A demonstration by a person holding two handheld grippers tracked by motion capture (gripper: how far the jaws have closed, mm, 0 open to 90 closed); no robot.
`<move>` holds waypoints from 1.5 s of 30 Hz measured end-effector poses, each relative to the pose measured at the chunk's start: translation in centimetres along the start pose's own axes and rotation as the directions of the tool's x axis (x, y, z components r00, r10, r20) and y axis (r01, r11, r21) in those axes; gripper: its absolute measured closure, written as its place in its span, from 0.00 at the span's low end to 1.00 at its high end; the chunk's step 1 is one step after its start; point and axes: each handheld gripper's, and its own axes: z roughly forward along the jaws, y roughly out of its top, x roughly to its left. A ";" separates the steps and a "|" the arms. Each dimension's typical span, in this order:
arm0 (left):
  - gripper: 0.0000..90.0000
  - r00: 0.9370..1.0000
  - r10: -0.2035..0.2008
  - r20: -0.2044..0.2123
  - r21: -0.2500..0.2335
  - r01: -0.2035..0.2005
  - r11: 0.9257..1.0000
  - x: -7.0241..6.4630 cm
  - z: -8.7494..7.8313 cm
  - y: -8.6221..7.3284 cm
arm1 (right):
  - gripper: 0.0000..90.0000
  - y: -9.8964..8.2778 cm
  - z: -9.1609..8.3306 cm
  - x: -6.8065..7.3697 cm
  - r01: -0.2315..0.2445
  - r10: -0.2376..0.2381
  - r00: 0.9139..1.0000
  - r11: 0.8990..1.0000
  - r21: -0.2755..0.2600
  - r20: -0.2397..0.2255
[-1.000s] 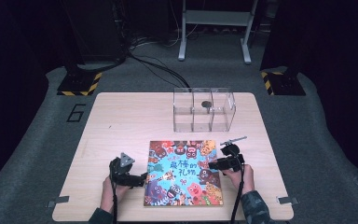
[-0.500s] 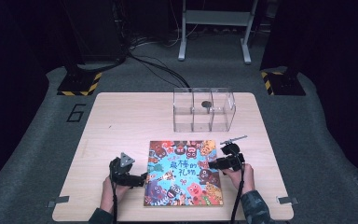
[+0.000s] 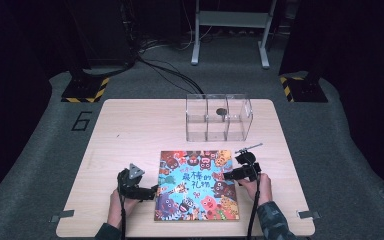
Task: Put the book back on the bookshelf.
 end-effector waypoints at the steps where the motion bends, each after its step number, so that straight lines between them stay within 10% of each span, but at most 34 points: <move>1: 0.00 1.000 0.000 0.000 0.000 0.000 1.000 0.0 0.0 0.0 | 0.51 0.0 0.0 -0.1 0.007 -0.007 1.000 1.000 -0.001 0.005; 45: 0.00 1.000 -0.001 -0.003 -0.006 0.001 1.000 0.0 0.1 0.0 | 0.68 -0.2 -0.2 -1.3 -0.072 0.071 0.996 0.997 -0.015 -0.047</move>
